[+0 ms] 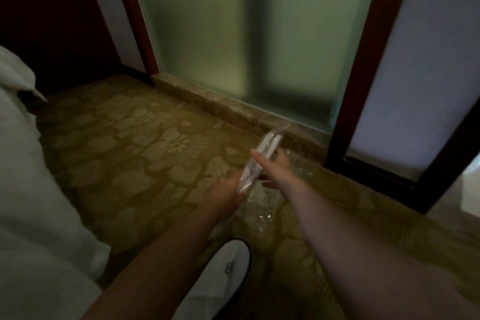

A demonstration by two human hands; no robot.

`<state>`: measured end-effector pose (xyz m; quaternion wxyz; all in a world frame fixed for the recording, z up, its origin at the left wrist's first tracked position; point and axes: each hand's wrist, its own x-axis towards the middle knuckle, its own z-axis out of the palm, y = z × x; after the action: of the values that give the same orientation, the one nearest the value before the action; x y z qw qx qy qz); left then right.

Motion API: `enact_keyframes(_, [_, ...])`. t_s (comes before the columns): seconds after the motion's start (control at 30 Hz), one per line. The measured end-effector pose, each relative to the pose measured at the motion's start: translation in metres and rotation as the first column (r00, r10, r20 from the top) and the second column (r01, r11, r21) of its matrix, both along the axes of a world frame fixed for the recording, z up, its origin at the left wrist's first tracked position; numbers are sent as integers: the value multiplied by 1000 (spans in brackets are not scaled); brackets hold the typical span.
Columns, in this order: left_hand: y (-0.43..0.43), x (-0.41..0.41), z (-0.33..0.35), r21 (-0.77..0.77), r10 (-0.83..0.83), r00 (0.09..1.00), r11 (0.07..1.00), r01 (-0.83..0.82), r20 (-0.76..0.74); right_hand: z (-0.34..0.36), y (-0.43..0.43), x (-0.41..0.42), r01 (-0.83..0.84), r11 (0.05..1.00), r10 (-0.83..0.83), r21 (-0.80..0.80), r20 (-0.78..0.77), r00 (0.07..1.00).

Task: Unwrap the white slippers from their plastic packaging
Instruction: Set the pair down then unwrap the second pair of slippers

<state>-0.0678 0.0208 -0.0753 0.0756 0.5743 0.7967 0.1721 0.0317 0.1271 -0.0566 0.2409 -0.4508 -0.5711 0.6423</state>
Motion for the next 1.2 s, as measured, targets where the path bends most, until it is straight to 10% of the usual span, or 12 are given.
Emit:
enact_keyframes(0.2, [-2,-1,4,-2,-82,986,997,82,-147,-3,7,-1,246,969,-244,10,-84,966])
enact_keyframes(0.33, [-3,-9,0,-52,-103,978,992,114,181,-5,12,5,186,979,-178,80,-89,980])
enact_keyframes(0.6, [8,-31,5,-4,280,609,910,-415,742,-10,14,18,-178,976,160,-127,-142,977])
enact_keyframes(0.87, [13,-31,6,-57,278,336,839,-542,900,-10,15,22,-448,856,401,-259,-215,891])
enact_keyframes(1.07, [13,-37,3,-118,374,340,803,-584,863,-2,13,26,-169,979,174,115,-38,984])
enact_keyframes(1.2, [10,-44,1,-122,411,338,768,-628,846,3,17,28,-21,848,6,529,30,1000])
